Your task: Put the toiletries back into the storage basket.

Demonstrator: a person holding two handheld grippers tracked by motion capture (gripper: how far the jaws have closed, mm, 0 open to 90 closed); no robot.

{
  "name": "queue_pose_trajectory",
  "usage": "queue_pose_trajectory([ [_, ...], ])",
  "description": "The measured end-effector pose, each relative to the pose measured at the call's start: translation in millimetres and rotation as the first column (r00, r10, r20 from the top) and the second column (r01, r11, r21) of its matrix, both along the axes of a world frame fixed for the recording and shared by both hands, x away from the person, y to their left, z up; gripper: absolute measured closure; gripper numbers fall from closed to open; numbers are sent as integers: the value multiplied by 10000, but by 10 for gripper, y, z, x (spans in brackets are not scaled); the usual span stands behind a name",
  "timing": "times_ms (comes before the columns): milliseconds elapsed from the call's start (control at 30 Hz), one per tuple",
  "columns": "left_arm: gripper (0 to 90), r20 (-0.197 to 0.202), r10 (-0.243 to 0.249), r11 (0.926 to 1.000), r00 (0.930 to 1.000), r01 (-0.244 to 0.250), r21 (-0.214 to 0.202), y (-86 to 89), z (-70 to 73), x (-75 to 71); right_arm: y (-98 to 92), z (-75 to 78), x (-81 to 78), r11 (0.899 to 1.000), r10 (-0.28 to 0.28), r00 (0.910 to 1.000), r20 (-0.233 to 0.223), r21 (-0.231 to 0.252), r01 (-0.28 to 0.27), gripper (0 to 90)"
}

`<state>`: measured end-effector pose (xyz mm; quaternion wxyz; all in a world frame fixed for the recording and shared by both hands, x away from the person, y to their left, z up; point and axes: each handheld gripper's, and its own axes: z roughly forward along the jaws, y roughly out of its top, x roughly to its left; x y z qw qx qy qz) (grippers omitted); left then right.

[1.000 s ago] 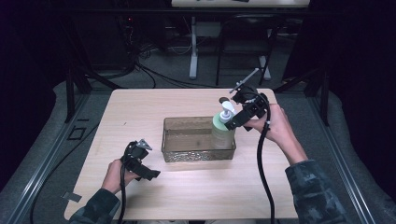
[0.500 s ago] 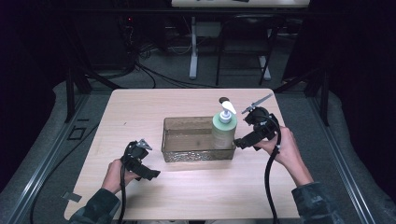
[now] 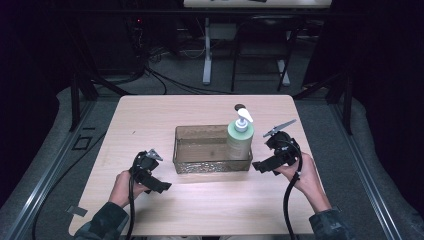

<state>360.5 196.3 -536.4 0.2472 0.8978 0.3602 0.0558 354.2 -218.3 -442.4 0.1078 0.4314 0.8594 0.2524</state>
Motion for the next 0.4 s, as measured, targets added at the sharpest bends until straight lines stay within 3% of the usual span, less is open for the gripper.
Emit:
queue_pose_trajectory([
  [133, 0, -31, 7, 10000, 10000, -7, 27, 2, -9, 6, -68, -152, -37, 9989, -255, 9997, 25, 381, 254, 0],
  [167, 0, -40, 10, 10000, 10000, -10, -6, -2, -12, 15, -69, -183, -30, 9996, -231, 9997, -28, 166, 232, 0],
  [400, 0, -79, -30, 10000, 10000, 30, -1, -1, -17, 28, -123, -235, -32, 9992, -272, 9996, -42, 275, 273, 0],
])
